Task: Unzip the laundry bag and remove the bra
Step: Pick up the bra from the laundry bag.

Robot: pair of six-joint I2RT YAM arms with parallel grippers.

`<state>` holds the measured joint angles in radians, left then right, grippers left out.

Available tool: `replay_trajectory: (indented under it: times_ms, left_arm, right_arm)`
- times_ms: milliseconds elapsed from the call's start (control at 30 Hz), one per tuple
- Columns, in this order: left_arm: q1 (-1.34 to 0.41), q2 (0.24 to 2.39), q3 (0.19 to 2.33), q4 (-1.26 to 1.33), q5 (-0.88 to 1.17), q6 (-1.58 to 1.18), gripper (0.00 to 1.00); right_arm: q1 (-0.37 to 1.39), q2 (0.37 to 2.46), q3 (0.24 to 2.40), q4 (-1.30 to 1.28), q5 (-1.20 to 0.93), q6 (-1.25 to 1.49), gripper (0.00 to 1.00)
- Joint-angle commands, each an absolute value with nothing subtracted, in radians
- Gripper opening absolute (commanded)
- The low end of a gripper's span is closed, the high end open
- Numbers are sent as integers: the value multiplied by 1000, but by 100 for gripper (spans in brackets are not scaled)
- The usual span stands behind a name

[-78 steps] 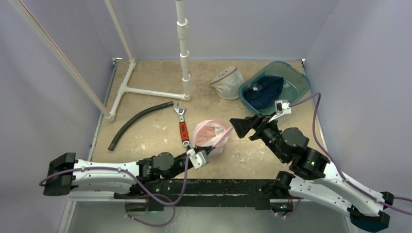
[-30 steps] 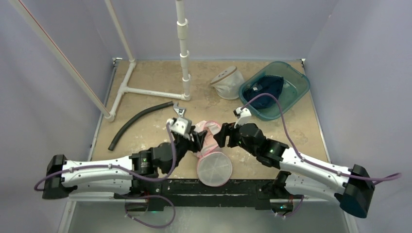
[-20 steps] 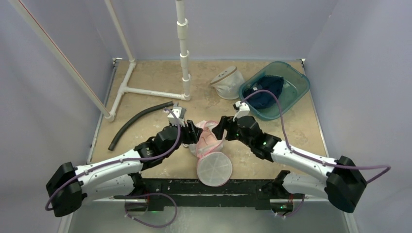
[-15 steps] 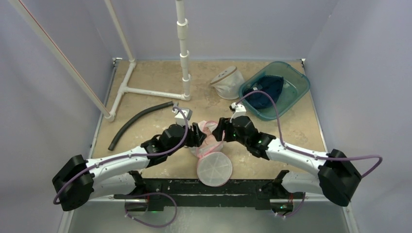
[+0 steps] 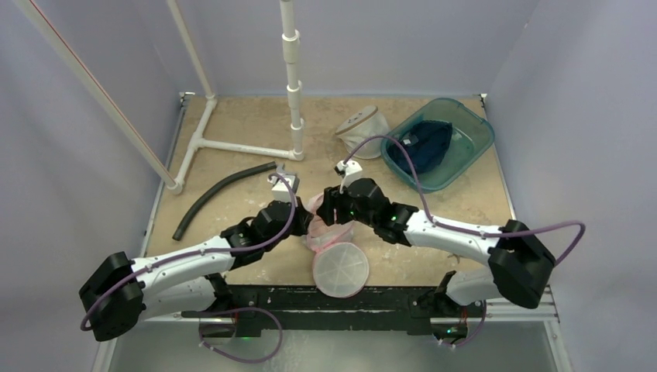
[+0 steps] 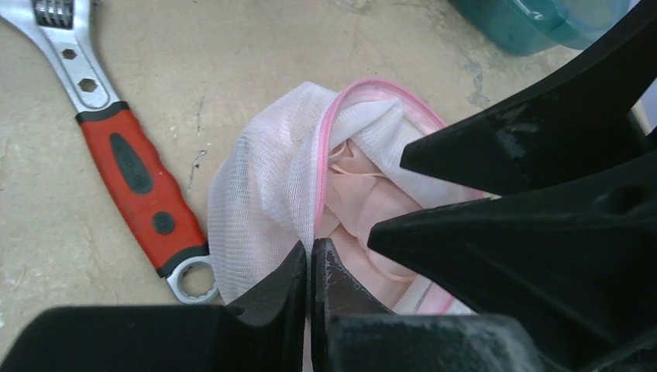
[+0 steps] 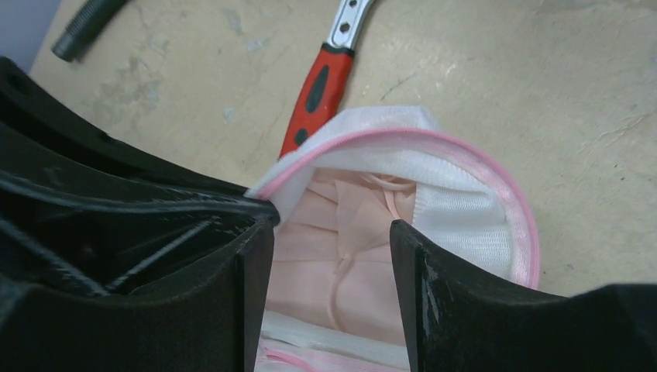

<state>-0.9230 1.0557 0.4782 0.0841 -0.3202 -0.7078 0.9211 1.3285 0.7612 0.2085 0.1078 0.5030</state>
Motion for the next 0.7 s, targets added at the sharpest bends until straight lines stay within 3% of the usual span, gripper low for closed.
replay_trajectory:
  times_ms: [0,500,667]
  left_arm:
    - [-917,1013,471,59,-410,-714,0]
    - [-919,991,485,67,-412,-690,0]
    - [-920,986,483,75,-400,-688,0]
  right_arm:
    - [939,1378,808,212,91,474,61]
    - [955,1578,895,115,203,464,71]
    - [960,1602,901,101,214,459,60]
